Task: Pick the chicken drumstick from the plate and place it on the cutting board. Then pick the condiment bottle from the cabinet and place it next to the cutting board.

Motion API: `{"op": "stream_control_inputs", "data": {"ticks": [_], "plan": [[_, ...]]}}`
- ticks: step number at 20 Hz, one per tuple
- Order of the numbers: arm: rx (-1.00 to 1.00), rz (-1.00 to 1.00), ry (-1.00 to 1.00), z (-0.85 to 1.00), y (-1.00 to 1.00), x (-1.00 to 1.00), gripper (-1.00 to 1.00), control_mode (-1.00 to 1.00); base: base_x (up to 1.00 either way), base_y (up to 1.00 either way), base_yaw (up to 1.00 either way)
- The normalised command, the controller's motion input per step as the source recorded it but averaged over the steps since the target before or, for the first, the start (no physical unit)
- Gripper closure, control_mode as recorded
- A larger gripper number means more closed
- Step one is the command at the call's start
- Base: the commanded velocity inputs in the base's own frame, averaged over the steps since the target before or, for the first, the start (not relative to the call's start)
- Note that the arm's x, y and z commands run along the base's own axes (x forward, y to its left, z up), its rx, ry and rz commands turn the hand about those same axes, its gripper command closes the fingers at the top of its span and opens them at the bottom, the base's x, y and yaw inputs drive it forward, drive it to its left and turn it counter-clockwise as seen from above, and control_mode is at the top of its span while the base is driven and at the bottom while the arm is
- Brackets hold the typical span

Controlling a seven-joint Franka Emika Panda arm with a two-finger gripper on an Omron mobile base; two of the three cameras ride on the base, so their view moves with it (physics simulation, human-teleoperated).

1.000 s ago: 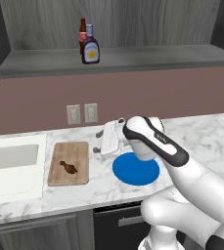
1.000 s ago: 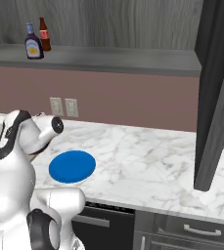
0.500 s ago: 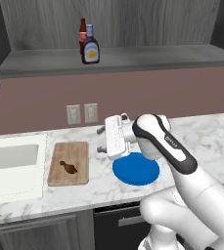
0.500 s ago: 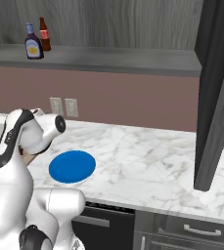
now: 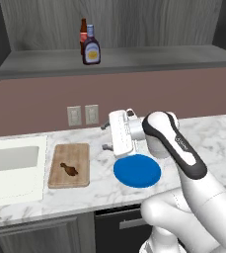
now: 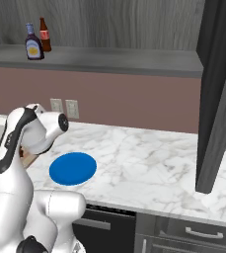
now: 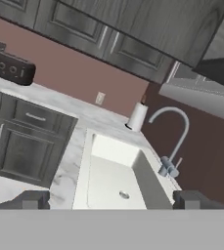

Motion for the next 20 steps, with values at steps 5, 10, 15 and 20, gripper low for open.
{"op": "stream_control_inputs", "data": {"ticks": [5,10,15,20], "plan": [[0.0,0.0,-0.09,0.23,-0.08,-0.02,-1.0,-1.0,0.0,0.0,0.0],[0.0,0.0,-0.04,0.22,0.0,0.0,-1.0,-1.0,0.0,0.0,0.0],[0.0,0.0,0.0,0.28,0.0,0.0,-1.0,-1.0,0.0,0.0,0.0],[0.02,-0.01,0.0,0.36,0.0,0.02,-1.0,-1.0,0.0,0.0,0.0]]}}
